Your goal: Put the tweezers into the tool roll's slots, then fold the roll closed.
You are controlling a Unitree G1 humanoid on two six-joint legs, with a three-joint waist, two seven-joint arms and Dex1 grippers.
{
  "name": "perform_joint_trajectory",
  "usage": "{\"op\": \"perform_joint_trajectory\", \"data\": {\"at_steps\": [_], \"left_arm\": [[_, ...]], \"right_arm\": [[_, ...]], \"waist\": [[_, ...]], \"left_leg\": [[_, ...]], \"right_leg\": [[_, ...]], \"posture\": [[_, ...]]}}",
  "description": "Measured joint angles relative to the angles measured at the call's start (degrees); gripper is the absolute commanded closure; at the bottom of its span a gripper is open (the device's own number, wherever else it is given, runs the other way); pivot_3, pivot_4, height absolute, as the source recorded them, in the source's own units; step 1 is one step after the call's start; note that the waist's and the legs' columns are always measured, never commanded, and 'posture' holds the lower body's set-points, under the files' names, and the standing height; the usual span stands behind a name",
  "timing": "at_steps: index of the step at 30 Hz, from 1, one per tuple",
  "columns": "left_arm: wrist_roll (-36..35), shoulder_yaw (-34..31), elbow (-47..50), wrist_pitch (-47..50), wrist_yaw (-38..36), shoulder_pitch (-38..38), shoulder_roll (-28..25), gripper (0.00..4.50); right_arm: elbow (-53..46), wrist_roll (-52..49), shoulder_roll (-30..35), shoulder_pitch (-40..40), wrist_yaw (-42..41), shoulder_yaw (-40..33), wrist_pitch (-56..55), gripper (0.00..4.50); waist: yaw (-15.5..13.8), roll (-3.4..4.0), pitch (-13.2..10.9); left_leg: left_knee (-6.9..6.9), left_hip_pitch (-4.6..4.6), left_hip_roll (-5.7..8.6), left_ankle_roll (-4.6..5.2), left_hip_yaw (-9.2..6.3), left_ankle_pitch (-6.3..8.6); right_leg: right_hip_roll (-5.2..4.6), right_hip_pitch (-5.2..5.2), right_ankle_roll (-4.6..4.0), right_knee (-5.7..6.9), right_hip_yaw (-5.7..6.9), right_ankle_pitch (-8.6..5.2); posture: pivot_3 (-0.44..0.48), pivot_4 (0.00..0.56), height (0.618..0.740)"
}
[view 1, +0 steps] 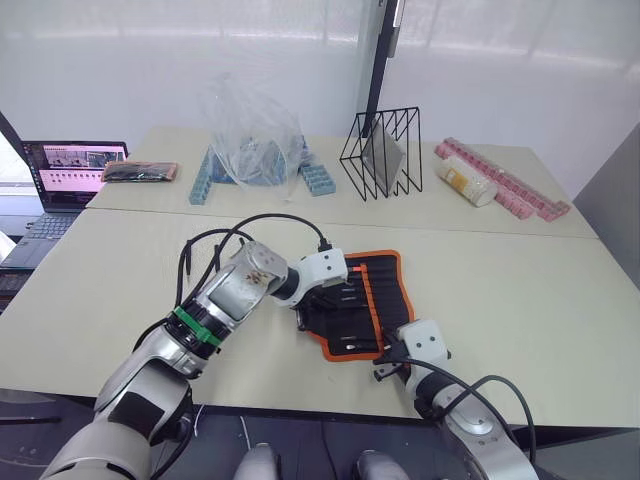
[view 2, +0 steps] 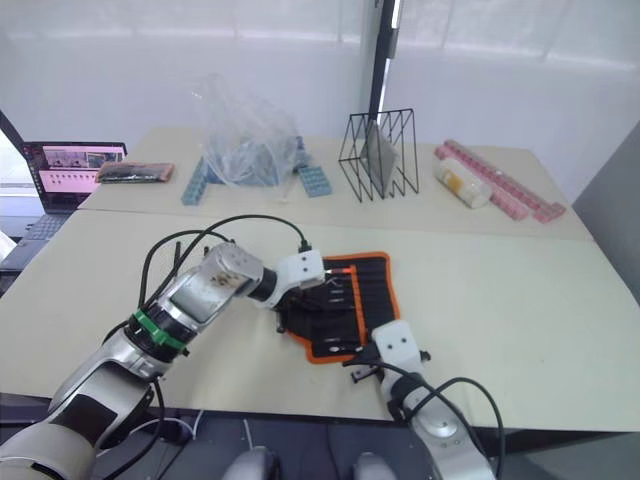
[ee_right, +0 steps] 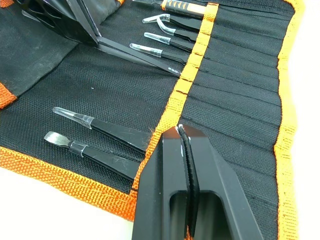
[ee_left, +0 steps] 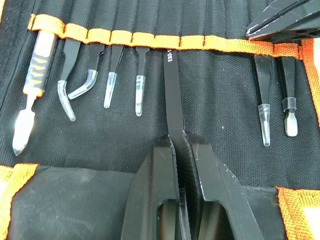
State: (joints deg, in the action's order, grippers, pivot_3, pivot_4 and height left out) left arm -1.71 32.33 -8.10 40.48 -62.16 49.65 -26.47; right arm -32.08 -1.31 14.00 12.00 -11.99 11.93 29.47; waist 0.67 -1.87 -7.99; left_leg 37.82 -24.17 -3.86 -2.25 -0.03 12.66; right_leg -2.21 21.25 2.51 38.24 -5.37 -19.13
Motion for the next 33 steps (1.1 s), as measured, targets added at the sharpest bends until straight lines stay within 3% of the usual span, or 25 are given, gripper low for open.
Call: {"op": "perform_joint_trajectory", "data": {"at_steps": [21,32,33], "left_arm": [[5.9,-0.8,-25.4,-18.1,1.2,6.5,15.2,4.49],[7.5,-2.7,-31.4,-23.2,1.4,6.8,17.8,4.49],[7.6,-2.7,-31.4,-23.2,1.4,6.8,17.8,4.13]], "right_arm": [[-1.0,1.4,2.4,0.1,-0.2,1.1,1.2,4.50],[-2.1,2.8,2.9,1.0,-0.2,1.4,3.7,4.50],[-2.1,2.8,2.8,1.0,-0.2,1.4,3.7,4.50]], "waist": [[0.0,-0.01,0.0],[-0.6,-0.14,0.2],[-0.6,-0.14,0.2]], "left_leg": [[0.01,0.02,0.03,0.00,-0.02,0.00],[0.04,0.52,0.11,0.02,-0.10,-0.01],[0.04,0.53,0.11,0.02,-0.10,-0.01]], "right_leg": [[0.01,-0.08,0.00,0.01,0.00,0.00],[0.01,-0.74,0.09,-0.16,-0.02,-0.05],[0.01,-0.76,0.09,-0.16,-0.02,-0.05]], "posture": [[0.000,0.150,0.708],[0.000,0.150,0.708],[0.000,0.150,0.708]]}}
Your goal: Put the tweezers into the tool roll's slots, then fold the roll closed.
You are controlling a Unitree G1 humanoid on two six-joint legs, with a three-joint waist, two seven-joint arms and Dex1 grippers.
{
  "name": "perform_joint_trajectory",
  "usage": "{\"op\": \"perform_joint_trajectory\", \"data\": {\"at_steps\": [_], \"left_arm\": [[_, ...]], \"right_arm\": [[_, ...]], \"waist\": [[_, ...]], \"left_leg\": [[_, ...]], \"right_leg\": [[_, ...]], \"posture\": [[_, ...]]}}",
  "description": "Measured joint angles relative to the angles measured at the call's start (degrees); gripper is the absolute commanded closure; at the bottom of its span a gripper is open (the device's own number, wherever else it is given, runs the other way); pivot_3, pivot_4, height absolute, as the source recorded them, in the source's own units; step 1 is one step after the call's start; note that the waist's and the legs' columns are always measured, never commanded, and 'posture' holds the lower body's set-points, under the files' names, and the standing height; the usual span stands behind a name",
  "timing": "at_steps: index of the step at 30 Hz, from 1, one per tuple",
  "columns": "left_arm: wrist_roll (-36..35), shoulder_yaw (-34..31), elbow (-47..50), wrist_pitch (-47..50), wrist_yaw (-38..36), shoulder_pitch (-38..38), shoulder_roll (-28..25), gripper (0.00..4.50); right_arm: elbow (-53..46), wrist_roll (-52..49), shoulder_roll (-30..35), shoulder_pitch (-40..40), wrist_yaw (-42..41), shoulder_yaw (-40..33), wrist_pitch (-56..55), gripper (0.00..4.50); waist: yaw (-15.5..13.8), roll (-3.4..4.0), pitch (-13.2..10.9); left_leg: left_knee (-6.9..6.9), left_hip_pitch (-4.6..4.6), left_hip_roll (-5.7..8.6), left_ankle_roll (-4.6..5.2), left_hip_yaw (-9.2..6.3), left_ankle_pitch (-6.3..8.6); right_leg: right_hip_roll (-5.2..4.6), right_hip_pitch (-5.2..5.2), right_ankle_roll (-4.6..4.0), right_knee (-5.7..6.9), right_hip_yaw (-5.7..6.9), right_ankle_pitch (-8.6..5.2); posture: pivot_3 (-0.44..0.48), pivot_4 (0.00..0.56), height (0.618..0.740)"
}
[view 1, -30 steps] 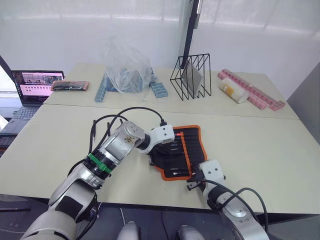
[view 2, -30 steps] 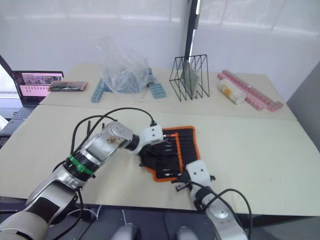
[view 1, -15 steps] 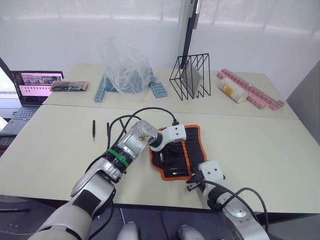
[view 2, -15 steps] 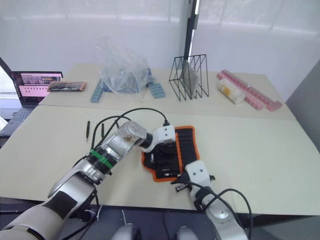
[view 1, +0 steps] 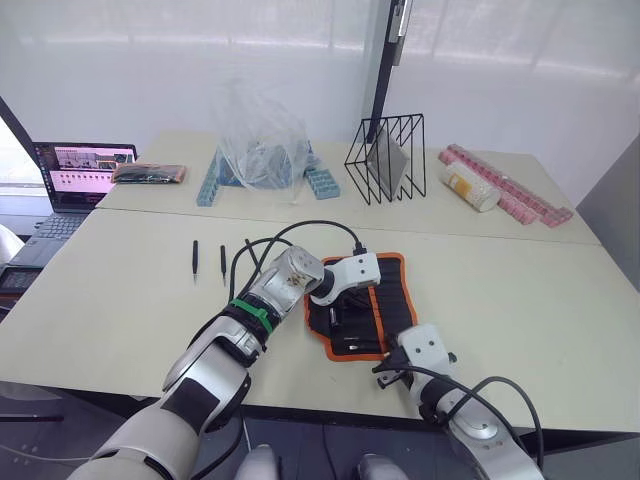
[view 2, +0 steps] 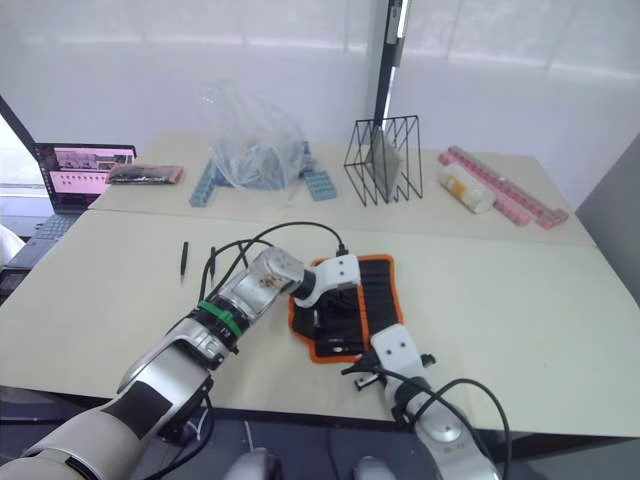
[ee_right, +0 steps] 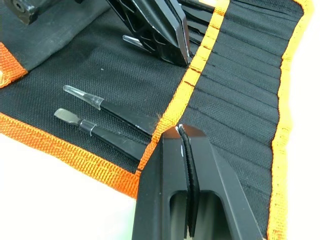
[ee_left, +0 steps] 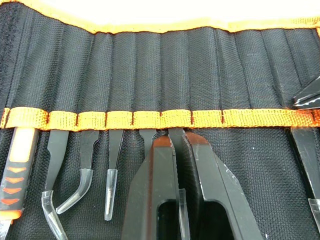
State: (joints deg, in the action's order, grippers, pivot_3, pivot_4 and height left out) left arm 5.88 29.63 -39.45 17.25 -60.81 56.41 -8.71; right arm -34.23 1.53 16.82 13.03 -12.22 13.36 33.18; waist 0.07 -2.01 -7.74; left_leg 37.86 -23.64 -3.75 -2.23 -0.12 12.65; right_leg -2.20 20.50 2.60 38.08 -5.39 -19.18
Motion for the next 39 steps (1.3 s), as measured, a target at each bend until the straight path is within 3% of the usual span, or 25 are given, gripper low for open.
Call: {"op": "perform_joint_trajectory", "data": {"at_steps": [4,12,20,28,33,39], "left_arm": [[0.7,-0.3,1.5,0.6,-0.5,-0.5,-1.4,2.71],[-0.2,-2.7,15.7,8.4,-3.6,-3.4,-7.9,0.10],[-7.8,-14.0,36.1,18.3,-3.3,-12.6,-17.6,0.02],[-15.3,-33.7,47.1,17.2,2.1,-35.6,-27.7,0.02],[-20.8,-47.9,54.3,20.0,8.1,-48.7,-27.5,0.02],[-25.1,-61.9,61.3,20.4,14.6,-65.1,-23.0,0.02]], "right_arm": [[0.0,0.0,-0.4,-0.2,0.0,0.5,0.0,4.50],[0.1,-0.1,-0.3,-0.7,-0.2,1.0,0.2,4.50],[1.3,-0.7,-0.4,-1.9,-1.4,1.1,0.1,4.50],[2.4,-2.0,-0.3,-2.0,-2.6,0.2,-0.6,4.50],[3.8,-3.0,-0.3,-1.7,-3.5,-0.8,-1.7,4.50],[4.9,-3.8,-0.2,-1.2,-4.5,-1.6,-3.2,4.50]], "waist": [[0.3,0.01,0.0],[1.0,0.07,0.0],[1.9,0.11,0.0],[2.2,0.02,0.0],[1.9,-0.33,0.1],[1.8,-0.53,0.3]], "left_leg": [[-0.02,0.00,-0.01,0.00,-0.02,0.00],[-0.04,-0.06,-0.08,0.01,-0.05,0.00],[-0.11,0.14,-0.17,0.01,-0.06,0.01],[-0.23,0.38,-0.20,0.00,-0.06,0.02],[-0.26,0.48,-0.19,-0.01,-0.05,0.03],[-0.54,0.75,-0.11,-0.03,0.09,0.04]], "right_leg": [[0.01,0.02,0.00,0.02,0.00,0.00],[0.09,0.09,-0.01,0.04,-0.02,0.00],[0.16,-0.01,-0.02,0.11,-0.06,0.00],[0.10,-0.16,-0.05,0.10,-0.05,0.00],[-0.02,-0.24,-0.07,0.04,0.03,-0.02],[-0.31,-0.30,-0.17,-0.03,0.04,-0.07]], "posture": [[0.000,0.150,0.708],[0.000,0.150,0.708],[0.000,0.150,0.708],[0.000,0.150,0.708],[0.000,0.150,0.708],[0.000,0.150,0.708]]}}
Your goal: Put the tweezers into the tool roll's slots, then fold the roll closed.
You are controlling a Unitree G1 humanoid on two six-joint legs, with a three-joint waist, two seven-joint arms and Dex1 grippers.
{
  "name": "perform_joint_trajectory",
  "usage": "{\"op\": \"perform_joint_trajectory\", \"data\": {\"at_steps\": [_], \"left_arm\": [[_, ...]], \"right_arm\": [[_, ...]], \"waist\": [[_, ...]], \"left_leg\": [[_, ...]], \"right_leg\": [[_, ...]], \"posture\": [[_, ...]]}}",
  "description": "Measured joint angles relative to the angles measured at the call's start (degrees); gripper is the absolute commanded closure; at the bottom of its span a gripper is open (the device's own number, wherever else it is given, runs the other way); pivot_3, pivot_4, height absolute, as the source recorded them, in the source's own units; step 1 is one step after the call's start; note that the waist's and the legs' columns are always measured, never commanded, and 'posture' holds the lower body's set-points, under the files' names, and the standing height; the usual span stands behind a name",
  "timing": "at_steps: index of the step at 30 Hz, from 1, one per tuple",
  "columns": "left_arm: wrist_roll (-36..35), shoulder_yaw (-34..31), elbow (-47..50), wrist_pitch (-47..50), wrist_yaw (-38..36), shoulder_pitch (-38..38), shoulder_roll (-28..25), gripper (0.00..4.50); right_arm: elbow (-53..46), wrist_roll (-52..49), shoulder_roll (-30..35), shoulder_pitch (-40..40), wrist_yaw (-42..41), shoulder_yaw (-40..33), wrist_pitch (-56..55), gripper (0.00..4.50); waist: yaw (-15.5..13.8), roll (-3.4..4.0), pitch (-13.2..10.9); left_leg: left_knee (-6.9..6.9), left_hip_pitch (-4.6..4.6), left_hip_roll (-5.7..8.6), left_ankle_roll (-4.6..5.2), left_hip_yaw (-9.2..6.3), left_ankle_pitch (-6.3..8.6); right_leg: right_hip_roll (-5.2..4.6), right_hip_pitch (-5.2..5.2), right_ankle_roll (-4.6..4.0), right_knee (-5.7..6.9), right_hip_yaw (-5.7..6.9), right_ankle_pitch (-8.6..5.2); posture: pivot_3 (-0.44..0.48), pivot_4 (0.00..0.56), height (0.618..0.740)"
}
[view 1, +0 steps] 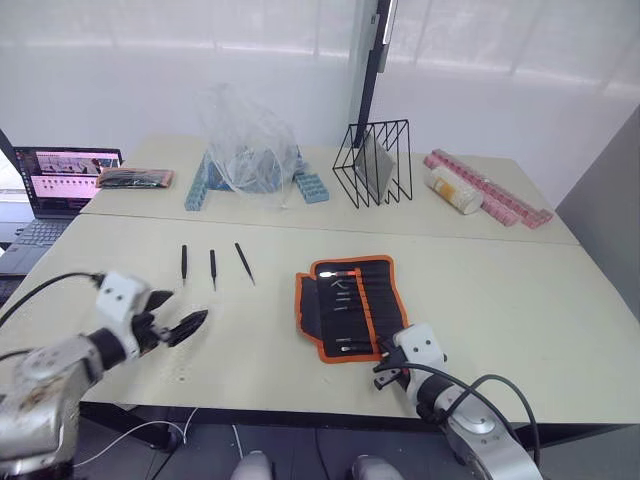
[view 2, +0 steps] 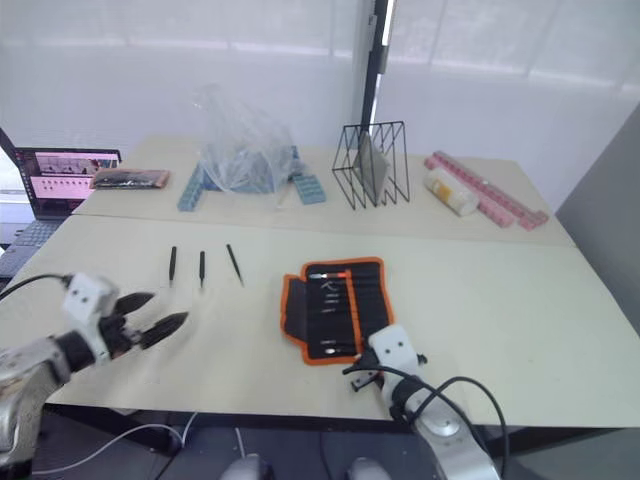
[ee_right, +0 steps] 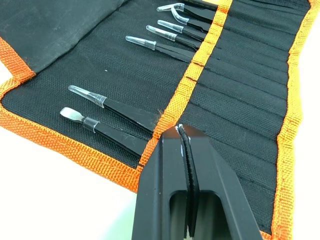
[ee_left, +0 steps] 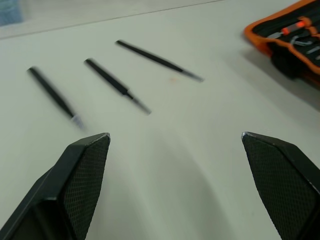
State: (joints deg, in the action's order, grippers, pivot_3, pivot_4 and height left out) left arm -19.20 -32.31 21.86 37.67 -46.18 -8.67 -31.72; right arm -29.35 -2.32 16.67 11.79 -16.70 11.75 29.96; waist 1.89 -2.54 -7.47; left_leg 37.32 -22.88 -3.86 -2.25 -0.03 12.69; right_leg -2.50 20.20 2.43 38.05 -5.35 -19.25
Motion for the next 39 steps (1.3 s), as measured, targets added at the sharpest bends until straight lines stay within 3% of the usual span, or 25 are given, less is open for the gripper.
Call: {"op": "perform_joint_trajectory", "data": {"at_steps": [6,9,14,19,23,28,33,39], "left_arm": [[-2.1,-9.9,7.2,-4.6,5.7,-17.3,10.2,0.02],[-3.1,-13.3,9.0,-7.7,6.4,-24.0,12.4,0.02],[-5.3,-15.4,9.1,-10.1,8.2,-26.3,12.8,0.02],[-5.8,-13.0,11.2,-10.1,11.5,-25.4,12.8,0.02],[-5.5,-9.8,11.2,-9.6,14.2,-22.7,11.5,0.02],[-3.5,-4.0,8.6,-5.9,20.1,-13.6,8.9,0.02],[0.2,3.0,-0.4,-3.6,26.5,-1.3,8.5,0.02],[4.5,9.4,-13.1,-5.0,29.3,10.2,7.3,0.02]], "right_arm": [[1.6,-0.4,0.8,-0.7,-2.0,-0.1,-1.2,4.50],[2.0,-0.5,1.4,-0.9,-2.8,-0.3,-1.3,4.50],[2.8,-0.7,1.7,-1.4,-3.6,-0.7,-1.9,4.50],[3.2,-0.7,2.1,-2.1,-4.6,-0.5,-1.9,4.50],[3.5,-0.7,2.0,-2.6,-4.8,-0.4,-1.9,4.50],[4.0,-0.7,1.9,-3.2,-4.6,-0.2,-1.9,4.50],[4.1,-0.7,1.7,-3.5,-4.4,0.2,-1.9,4.50],[3.9,-0.6,1.7,-3.4,-3.6,0.2,-1.9,4.50]], "waist": [[0.2,-0.50,0.3],[0.0,-0.55,0.3],[-0.3,-0.56,0.3],[-0.3,-0.57,0.3],[-0.1,-0.57,0.3],[0.0,-0.57,0.3],[0.4,-0.62,0.3],[0.3,-0.62,0.3]], "left_leg": [[-0.33,0.30,-0.13,-0.05,0.11,0.03],[-0.42,0.45,-0.18,-0.30,0.09,0.18],[-0.42,0.53,-0.21,-0.44,0.22,0.27],[-0.42,0.54,-0.17,-0.41,0.24,0.25],[-0.43,0.53,-0.18,-0.41,0.24,0.25],[-0.44,0.58,-0.13,-0.31,0.23,0.18],[-0.47,0.56,-0.08,-0.07,0.20,0.04],[-0.52,0.55,-0.07,-0.11,0.10,0.07]], "right_leg": [[-0.12,-0.04,-0.29,-0.12,-0.07,-0.23],[-0.18,-0.03,-0.75,-0.16,-0.08,-0.50],[-0.18,-0.03,-0.83,-0.23,-0.21,-0.62],[-0.10,-0.02,-0.83,-0.22,-0.19,-0.62],[-0.07,-0.01,-0.82,-0.22,-0.19,-0.61],[-0.04,-0.03,-0.52,-0.17,-0.16,-0.44],[-0.01,-0.01,-0.44,-0.11,-0.14,-0.40],[0.03,-0.01,-0.44,-0.07,-0.06,-0.39]], "posture": [[0.000,0.150,0.708],[0.000,0.150,0.708],[0.000,0.150,0.708],[0.000,0.150,0.708],[0.000,0.150,0.708],[0.000,0.150,0.708],[0.000,0.150,0.708],[0.000,0.150,0.708]]}}
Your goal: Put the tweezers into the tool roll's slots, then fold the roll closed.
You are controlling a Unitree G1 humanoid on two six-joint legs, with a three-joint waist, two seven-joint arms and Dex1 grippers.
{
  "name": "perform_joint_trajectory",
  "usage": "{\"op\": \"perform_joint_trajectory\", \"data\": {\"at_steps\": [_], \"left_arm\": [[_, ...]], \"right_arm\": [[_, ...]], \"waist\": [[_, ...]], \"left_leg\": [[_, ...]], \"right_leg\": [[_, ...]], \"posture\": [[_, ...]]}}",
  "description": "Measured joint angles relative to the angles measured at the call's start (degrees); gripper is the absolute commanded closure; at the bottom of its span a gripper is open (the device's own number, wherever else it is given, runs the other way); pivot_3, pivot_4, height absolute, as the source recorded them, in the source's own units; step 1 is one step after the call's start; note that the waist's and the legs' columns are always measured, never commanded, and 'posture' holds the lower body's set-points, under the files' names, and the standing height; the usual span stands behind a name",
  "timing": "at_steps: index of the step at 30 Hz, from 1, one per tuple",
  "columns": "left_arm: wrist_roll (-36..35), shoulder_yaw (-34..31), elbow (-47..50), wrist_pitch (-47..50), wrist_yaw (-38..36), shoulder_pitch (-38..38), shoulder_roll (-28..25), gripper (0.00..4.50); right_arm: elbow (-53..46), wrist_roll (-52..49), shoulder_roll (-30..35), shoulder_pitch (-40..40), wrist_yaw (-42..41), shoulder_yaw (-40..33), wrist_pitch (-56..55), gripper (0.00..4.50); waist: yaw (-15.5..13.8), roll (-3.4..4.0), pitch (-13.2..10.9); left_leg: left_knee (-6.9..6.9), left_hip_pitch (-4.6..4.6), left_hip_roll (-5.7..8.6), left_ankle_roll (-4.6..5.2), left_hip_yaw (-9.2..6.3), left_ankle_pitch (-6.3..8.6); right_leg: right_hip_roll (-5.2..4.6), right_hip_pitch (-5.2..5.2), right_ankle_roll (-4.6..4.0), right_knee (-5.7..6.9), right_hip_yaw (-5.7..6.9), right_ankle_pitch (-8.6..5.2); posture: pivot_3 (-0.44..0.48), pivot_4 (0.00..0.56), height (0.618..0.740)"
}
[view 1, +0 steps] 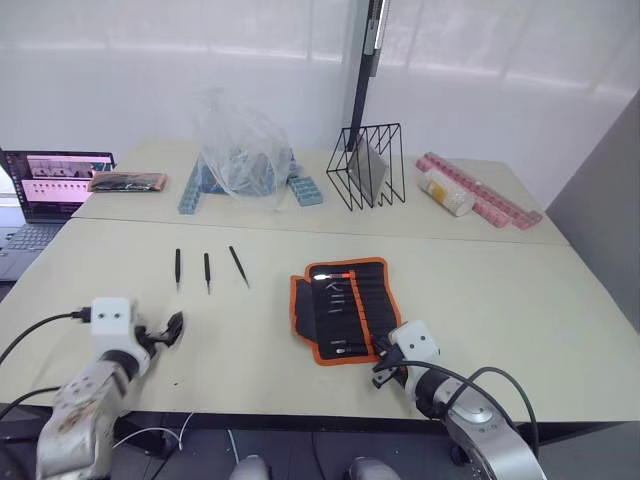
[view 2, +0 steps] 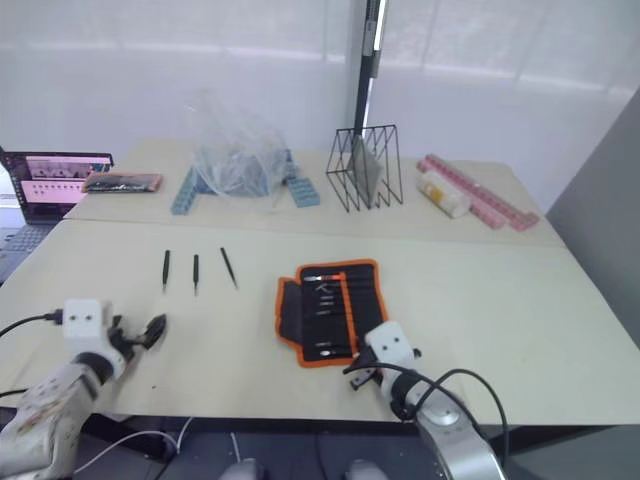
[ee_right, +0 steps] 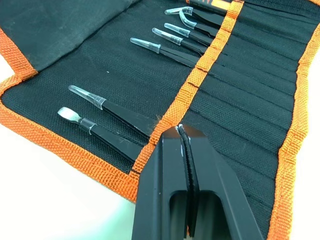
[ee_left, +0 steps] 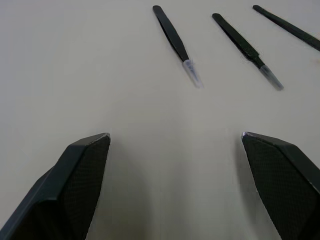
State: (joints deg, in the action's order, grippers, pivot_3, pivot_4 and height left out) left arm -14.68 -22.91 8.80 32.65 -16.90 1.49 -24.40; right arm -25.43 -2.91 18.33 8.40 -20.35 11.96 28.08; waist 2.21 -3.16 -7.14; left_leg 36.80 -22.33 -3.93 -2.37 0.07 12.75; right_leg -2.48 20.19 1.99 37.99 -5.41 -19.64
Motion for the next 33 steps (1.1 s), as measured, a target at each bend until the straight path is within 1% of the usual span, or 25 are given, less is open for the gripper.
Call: {"op": "perform_joint_trajectory", "data": {"at_steps": [5,11,14,19,25,33], "left_arm": [[3.5,3.9,-10.0,-0.4,2.2,10.1,-0.6,0.02],[5.9,7.3,-20.9,-1.1,3.8,19.5,-0.7,0.02],[6.3,8.3,-24.1,-2.5,3.6,21.4,-0.6,0.79],[6.9,9.8,-29.5,-6.1,3.6,24.2,0.4,2.50],[7.6,9.7,-33.3,-8.5,4.9,26.0,1.1,4.46],[7.6,9.4,-33.8,-9.5,5.1,25.8,1.2,4.49]], "right_arm": [[0.1,0.1,0.0,-0.3,0.6,-0.2,0.3,4.50],[0.1,0.5,0.1,-0.6,1.0,-0.5,0.9,4.50],[-0.1,0.5,0.1,-0.5,1.2,-0.5,1.1,4.50],[-0.2,0.5,0.1,-0.5,1.6,-0.5,1.3,4.50],[-0.8,0.5,0.1,-0.4,1.7,-0.4,2.0,4.50],[-1.2,0.5,0.1,-0.3,1.8,-0.4,2.4,4.50]], "waist": [[-0.4,0.09,0.0],[-1.4,0.28,0.1],[-1.4,0.40,0.2],[-1.5,0.57,0.3],[-1.5,0.73,0.4],[-1.4,0.91,0.4]], "left_leg": [[0.00,0.03,0.07,0.01,-0.03,-0.01],[0.00,0.10,0.10,0.01,-0.04,-0.02],[0.00,0.10,0.11,0.00,-0.04,-0.03],[0.00,0.14,0.14,-0.01,-0.04,-0.04],[0.00,0.13,0.15,-0.01,-0.03,-0.04],[0.00,0.13,0.16,-0.02,-0.03,-0.04]], "right_leg": [[-0.01,-0.03,0.02,0.01,0.02,0.01],[0.03,-0.06,0.06,0.04,0.01,0.02],[0.03,-0.07,0.07,0.04,0.00,0.02],[0.03,-0.12,0.10,0.03,0.00,0.02],[0.04,-0.12,0.14,0.03,-0.03,0.00],[0.04,-0.12,0.20,0.02,-0.03,-0.04]], "posture": [[0.000,0.150,0.708],[0.000,0.150,0.708],[0.000,0.150,0.708],[0.000,0.150,0.708],[0.000,0.150,0.708],[0.000,0.150,0.708]]}}
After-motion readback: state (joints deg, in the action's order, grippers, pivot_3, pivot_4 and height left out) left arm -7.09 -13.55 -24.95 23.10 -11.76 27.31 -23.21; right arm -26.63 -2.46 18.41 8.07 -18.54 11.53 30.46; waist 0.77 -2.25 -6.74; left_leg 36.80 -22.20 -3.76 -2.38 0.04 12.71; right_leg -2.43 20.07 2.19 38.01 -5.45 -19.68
